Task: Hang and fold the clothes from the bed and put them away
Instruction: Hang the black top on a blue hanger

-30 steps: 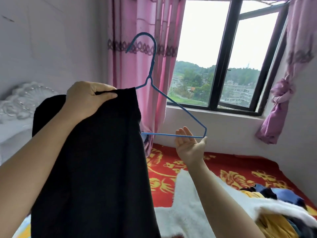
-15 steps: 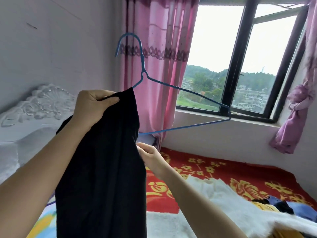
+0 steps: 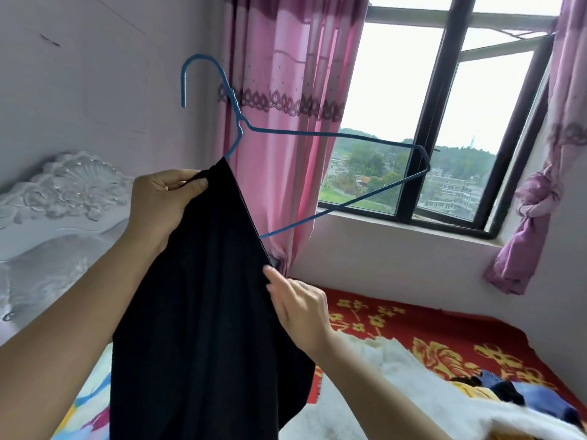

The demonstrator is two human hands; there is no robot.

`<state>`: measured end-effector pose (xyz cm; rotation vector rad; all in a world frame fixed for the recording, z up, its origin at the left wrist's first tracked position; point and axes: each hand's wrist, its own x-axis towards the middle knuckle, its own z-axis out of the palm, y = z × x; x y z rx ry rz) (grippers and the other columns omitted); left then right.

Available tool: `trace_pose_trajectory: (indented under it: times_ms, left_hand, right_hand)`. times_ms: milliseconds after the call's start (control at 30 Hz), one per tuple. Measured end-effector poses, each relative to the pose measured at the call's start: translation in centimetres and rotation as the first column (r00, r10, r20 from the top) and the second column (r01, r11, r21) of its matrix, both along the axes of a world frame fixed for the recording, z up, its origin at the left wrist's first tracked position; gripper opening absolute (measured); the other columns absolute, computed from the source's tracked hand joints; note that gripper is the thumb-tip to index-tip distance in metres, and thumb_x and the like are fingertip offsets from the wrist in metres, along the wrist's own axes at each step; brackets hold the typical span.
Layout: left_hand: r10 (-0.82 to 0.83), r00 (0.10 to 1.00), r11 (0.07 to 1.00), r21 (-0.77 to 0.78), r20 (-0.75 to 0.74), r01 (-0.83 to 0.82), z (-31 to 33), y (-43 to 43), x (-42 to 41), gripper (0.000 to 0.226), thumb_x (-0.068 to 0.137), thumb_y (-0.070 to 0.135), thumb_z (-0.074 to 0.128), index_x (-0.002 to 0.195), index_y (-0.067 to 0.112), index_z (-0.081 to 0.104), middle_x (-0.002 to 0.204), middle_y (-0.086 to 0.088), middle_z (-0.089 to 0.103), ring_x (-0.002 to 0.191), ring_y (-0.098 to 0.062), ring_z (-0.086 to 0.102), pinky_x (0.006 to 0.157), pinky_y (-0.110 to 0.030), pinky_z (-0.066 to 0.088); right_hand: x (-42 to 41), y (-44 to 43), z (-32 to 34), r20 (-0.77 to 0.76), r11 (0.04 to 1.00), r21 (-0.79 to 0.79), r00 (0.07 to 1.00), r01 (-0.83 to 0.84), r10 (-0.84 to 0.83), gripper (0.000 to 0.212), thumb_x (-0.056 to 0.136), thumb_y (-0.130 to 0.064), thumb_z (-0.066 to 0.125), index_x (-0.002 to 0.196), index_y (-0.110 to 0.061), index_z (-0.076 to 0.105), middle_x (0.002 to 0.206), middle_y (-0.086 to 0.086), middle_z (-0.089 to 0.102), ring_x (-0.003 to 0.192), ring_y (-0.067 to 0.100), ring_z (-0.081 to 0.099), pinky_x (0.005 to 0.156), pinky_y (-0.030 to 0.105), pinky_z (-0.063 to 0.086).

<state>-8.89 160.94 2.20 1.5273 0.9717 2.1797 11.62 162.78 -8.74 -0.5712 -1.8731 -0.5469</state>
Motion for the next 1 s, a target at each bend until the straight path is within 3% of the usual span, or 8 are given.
trace_pose_trajectory:
  times_ms: [100,167,233,433,700,800,933,1000]
  left_hand:
    - [-0.042,0.999,0.999,0.024,-0.003,0.042,-0.2,0.1,0.8,0.039,0.083,-0.001,0.066,0.069,0.034,0.074,0.066,0.022,0.069,0.064,0.008,0.063,0.062,-0.005,0.047]
    - [-0.056,0.998,0.998,0.023,0.003,0.056,-0.4,0.1,1.1,0.044,0.082,-0.001,0.067,0.066,0.04,0.074,0.067,0.022,0.069,0.065,0.008,0.064,0.063,-0.006,0.047]
    - [-0.069,0.997,0.997,0.02,0.021,0.069,-0.7,0.2,1.4,0.038,0.082,0.0,0.067,0.071,0.035,0.075,0.068,0.021,0.07,0.066,0.007,0.065,0.063,-0.007,0.048]
    - [-0.108,0.988,0.992,-0.058,0.106,0.115,-1.7,1.1,2.5,0.024,0.083,0.002,0.067,0.08,0.025,0.072,0.068,0.015,0.071,0.066,0.003,0.066,0.065,-0.01,0.05]
    - [-0.147,0.977,0.983,-0.091,0.154,0.162,-2.9,2.0,4.2,0.021,0.083,0.002,0.068,0.082,0.023,0.071,0.069,0.013,0.072,0.066,0.002,0.066,0.064,-0.009,0.05]
    - [-0.16,0.976,0.981,-0.083,0.149,0.173,-3.1,2.1,5.0,0.022,0.083,0.001,0.068,0.081,0.023,0.071,0.069,0.013,0.072,0.066,0.002,0.066,0.063,-0.009,0.049]
    - [-0.152,0.98,0.984,-0.073,0.125,0.162,-3.3,2.3,5.4,0.024,0.084,0.0,0.066,0.082,0.023,0.071,0.069,0.015,0.071,0.067,0.003,0.066,0.064,-0.008,0.049]
    - [-0.149,0.982,0.984,-0.081,0.119,0.159,-3.6,2.4,5.3,0.023,0.084,0.0,0.066,0.083,0.022,0.071,0.071,0.015,0.072,0.069,0.002,0.067,0.065,-0.008,0.049]
  right_hand:
    - [0.1,-0.5,-0.1,0.093,0.979,-0.199,0.994,-0.037,0.057,0.047,0.074,-0.037,0.071,0.105,-0.002,0.066,0.041,0.0,0.043,0.034,0.013,0.043,0.04,0.019,0.042]
    - [0.2,-1.1,-0.3,0.052,0.877,-0.478,0.995,-0.045,0.079,0.057,0.075,-0.036,0.074,0.12,-0.011,0.05,0.044,0.005,0.043,0.037,0.02,0.041,0.05,0.026,0.049]
    - [0.6,-1.0,-0.5,0.026,0.78,-0.625,0.998,-0.026,0.054,0.055,0.082,-0.035,0.07,0.125,-0.015,0.041,0.055,0.014,0.055,0.046,0.028,0.049,0.062,0.036,0.052]
    - [2.4,-1.2,-0.7,0.044,0.791,-0.611,0.999,0.032,-0.007,0.055,0.087,-0.032,0.065,0.133,-0.011,0.045,0.047,-0.003,0.031,0.046,0.02,0.038,0.061,0.028,0.044]
    - [4.2,-1.5,-0.7,0.133,0.764,-0.637,0.991,0.099,-0.017,0.063,0.09,-0.034,0.06,0.144,-0.026,0.031,0.052,-0.007,0.037,0.052,0.014,0.042,0.067,0.027,0.043]
    - [4.5,-1.3,-0.5,0.128,0.713,-0.697,0.992,0.081,0.012,0.07,0.089,-0.03,0.061,0.147,-0.032,0.022,0.067,0.009,0.056,0.063,0.022,0.052,0.078,0.031,0.045]
    - [4.9,-1.3,-0.3,0.069,0.613,-0.79,0.989,-0.025,0.13,0.037,0.087,-0.025,0.065,0.121,-0.017,0.051,0.087,0.009,0.065,0.068,0.017,0.057,0.076,0.037,0.05]
    - [5.2,-1.2,-0.5,0.15,0.609,-0.793,0.979,0.036,0.137,0.031,0.088,-0.028,0.063,0.104,-0.002,0.056,0.087,0.017,0.064,0.075,0.029,0.06,0.074,0.044,0.05]
